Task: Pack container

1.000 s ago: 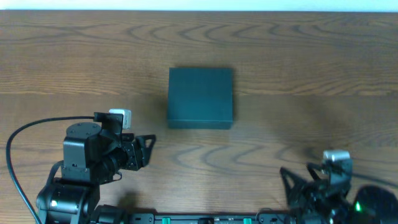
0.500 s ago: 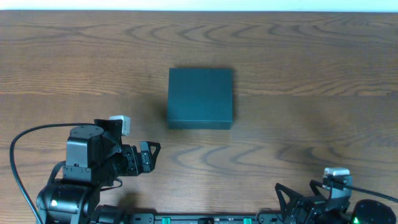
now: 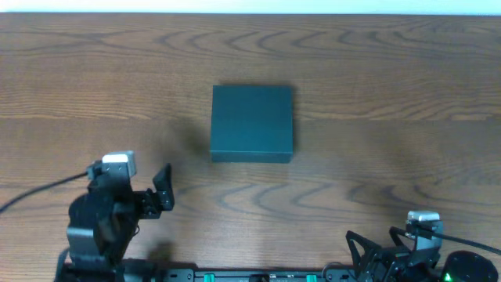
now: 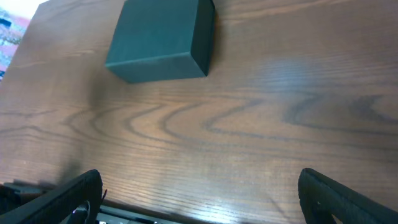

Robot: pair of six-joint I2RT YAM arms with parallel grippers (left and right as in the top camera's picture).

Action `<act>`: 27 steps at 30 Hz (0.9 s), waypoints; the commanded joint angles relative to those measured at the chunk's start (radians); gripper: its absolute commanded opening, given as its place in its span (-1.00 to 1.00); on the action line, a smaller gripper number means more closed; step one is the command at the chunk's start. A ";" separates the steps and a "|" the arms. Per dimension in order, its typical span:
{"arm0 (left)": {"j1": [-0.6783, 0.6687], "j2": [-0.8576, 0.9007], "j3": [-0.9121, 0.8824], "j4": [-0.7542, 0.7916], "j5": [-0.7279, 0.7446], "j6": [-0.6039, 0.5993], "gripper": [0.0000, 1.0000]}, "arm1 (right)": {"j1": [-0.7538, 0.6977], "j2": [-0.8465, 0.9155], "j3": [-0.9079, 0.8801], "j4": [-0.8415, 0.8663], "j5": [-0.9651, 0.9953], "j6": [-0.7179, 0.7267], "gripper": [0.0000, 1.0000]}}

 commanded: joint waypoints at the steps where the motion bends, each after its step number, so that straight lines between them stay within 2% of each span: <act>1: 0.056 -0.095 -0.129 0.065 -0.072 0.076 0.91 | 0.012 -0.004 -0.003 -0.002 -0.003 0.014 0.98; 7: 0.108 -0.243 -0.360 0.180 -0.069 0.076 0.90 | 0.012 -0.004 -0.003 -0.002 -0.003 0.014 0.98; 11: 0.112 -0.318 -0.447 0.212 -0.069 0.076 0.91 | 0.012 -0.004 -0.003 -0.002 -0.003 0.014 0.99; 15: 0.113 -0.384 -0.493 0.215 -0.061 0.076 0.91 | 0.012 -0.004 -0.003 -0.002 -0.003 0.014 0.99; 27: 0.113 -0.384 -0.537 0.218 -0.062 0.076 0.90 | 0.012 -0.004 -0.003 -0.002 -0.003 0.014 0.99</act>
